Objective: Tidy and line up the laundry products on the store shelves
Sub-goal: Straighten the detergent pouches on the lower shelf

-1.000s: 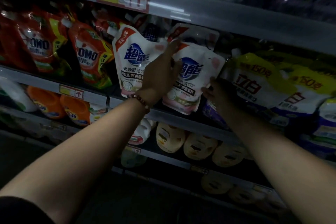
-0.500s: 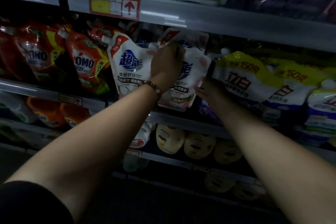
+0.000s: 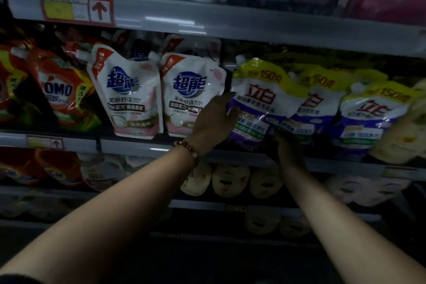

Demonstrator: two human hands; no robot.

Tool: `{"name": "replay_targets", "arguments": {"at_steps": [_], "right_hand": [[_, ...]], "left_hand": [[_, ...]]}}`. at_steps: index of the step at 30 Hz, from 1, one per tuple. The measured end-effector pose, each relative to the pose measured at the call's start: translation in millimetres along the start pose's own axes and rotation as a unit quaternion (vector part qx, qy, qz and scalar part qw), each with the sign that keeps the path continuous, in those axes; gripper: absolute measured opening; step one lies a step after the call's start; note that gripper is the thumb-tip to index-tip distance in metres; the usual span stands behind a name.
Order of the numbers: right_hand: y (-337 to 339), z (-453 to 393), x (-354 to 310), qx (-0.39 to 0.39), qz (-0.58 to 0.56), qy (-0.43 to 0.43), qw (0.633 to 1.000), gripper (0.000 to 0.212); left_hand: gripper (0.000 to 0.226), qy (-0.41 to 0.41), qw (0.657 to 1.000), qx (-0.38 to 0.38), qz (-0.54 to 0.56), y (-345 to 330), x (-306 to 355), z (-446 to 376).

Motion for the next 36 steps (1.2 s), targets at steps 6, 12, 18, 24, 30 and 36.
{"name": "replay_targets", "arguments": {"at_steps": [6, 12, 18, 24, 30, 36], "right_hand": [[-4, -6, -37, -0.060, 0.100, 0.033, 0.993, 0.018], [-1, -15, -47, -0.094, 0.098, 0.062, 0.989, 0.014], [12, -23, -52, -0.124, 0.194, 0.076, 0.970, 0.022], [20, -38, -77, -0.063, 0.298, 0.165, 0.938, 0.026], [13, -50, -66, -0.096, 0.219, 0.122, 0.963, 0.033], [2, -46, -72, -0.116, 0.158, 0.095, 0.976, 0.036]], "left_hand": [[0.041, 0.021, 0.984, 0.010, 0.175, -18, 11, -26], [0.040, 0.029, 0.984, 0.055, 0.168, -19, 8, -38], [0.019, 0.080, 0.971, 0.113, 0.195, -21, -3, -31], [0.027, 0.106, 0.959, 0.257, 0.052, -14, -10, -14], [0.023, 0.093, 0.950, 0.282, 0.100, -30, 2, -3], [0.028, 0.152, 0.920, 0.175, 0.315, -30, -10, -7]]}}
Point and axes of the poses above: each hand's wrist, its own z-axis away from the middle knuckle, its own y-axis out of the back of the hand, x = y × z, the point moved 4 cm from there along -z, towards the middle knuckle, and after that the axes turned 14 degrees about -x, right-handed, at the moved point
